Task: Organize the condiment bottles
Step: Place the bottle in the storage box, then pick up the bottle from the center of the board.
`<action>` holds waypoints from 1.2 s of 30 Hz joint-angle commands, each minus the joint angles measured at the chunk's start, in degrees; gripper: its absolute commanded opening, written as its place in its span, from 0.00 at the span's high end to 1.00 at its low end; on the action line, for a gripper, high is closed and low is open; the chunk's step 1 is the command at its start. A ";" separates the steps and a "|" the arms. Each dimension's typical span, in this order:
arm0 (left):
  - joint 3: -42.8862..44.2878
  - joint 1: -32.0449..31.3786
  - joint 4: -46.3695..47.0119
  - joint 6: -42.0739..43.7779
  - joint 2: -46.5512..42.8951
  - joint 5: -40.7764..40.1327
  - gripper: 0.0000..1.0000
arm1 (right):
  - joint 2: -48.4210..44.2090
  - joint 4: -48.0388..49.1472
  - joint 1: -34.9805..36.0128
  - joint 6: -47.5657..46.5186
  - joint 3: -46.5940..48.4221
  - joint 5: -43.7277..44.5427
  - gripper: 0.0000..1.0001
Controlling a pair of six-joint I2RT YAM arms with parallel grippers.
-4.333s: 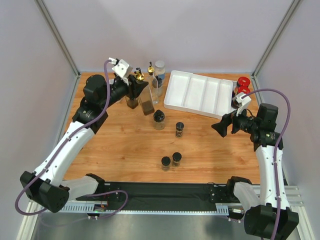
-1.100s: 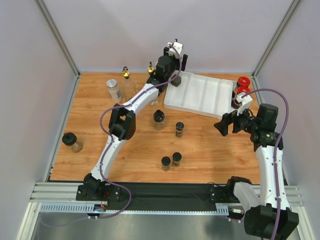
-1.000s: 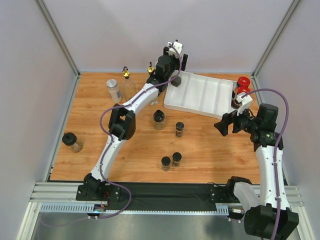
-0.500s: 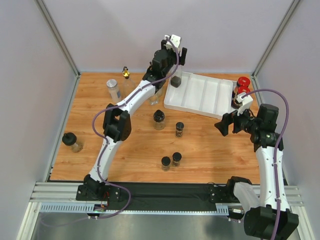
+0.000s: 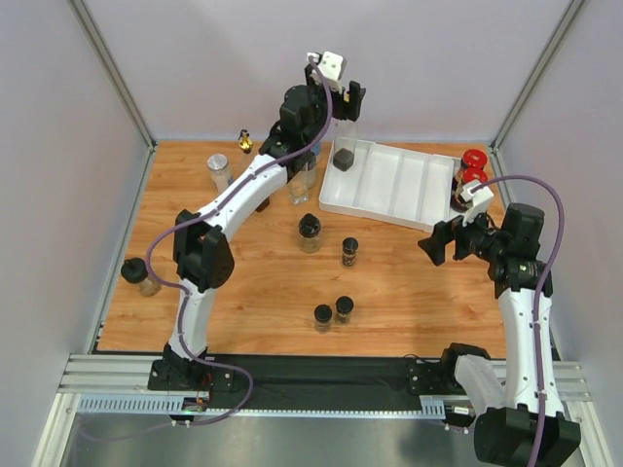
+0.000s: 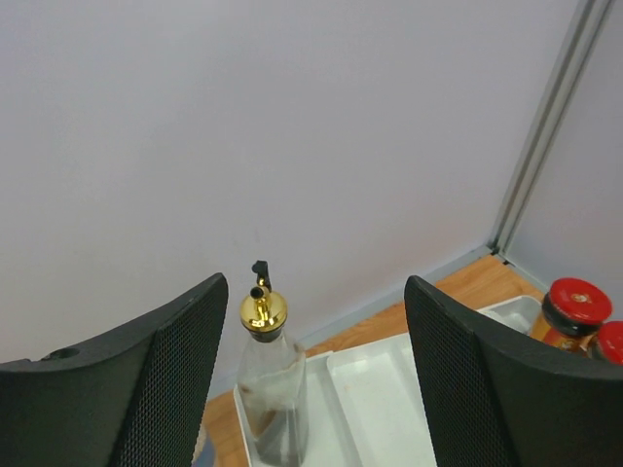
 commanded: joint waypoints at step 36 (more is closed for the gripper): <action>-80.16 -0.22 -34.18 8.08 -94.47 -13.14 0.00 | 16.64 -7.26 14.66 -17.54 22.68 -5.89 0.00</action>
